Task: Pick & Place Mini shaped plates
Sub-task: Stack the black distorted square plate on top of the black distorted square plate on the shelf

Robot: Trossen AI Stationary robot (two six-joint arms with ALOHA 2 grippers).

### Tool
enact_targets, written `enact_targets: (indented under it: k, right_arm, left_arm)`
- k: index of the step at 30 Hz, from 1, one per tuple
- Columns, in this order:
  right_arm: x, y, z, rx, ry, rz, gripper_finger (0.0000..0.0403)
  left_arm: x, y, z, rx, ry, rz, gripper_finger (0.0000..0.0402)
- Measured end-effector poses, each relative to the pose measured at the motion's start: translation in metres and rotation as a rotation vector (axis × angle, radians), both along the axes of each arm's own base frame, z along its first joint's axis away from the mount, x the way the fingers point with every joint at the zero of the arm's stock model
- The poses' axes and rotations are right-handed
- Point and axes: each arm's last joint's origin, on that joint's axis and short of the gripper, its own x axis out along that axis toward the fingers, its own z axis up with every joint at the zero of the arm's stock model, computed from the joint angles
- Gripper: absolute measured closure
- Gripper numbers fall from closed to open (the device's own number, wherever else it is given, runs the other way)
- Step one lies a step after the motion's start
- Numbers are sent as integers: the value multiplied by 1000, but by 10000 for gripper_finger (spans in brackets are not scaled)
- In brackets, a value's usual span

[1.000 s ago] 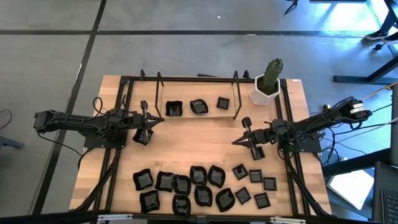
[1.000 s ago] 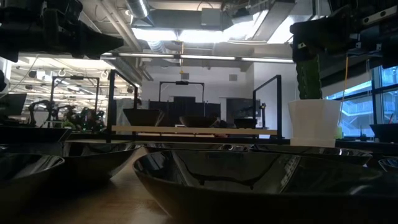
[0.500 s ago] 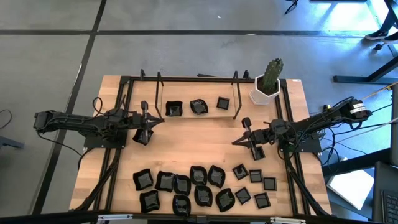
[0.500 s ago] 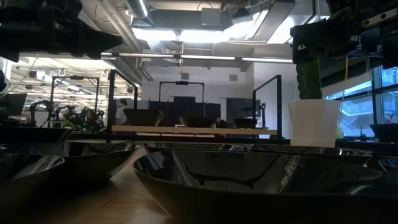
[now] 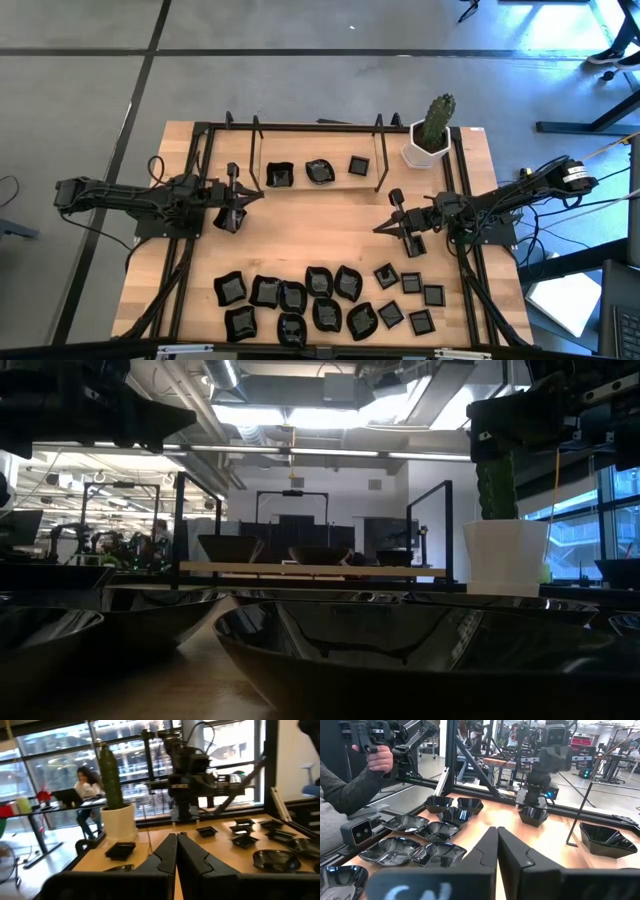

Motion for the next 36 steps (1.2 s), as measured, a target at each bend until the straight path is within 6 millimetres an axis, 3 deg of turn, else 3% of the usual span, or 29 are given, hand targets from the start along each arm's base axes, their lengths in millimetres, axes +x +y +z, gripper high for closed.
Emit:
enact_targets:
  k: [5, 9, 15, 18, 28, 36]
  right_arm:
    - [0, 0, 0, -1, -1, 0, 392]
    - [0, 0, 0, -1, -1, 0, 399]
    - [0, 0, 0, 0, -1, 0, 387]
    - [0, 0, 0, 2, -1, 0, 389]
    - [0, 0, 0, 10, 2, 0, 388]
    - [0, 0, 0, 10, 2, 0, 392]
  left_arm:
    - [0, 0, 1, -4, 8, 2, 396]
    - [4, -5, 16, -14, 66, 22, 396]
    - [10, -21, 47, -70, 299, 60, 396]
    - [10, -29, 51, -107, 486, 135, 396]
    - [9, -69, 18, -132, 846, 79, 391]
    - [-3, -86, -1, -169, 1104, -14, 357]
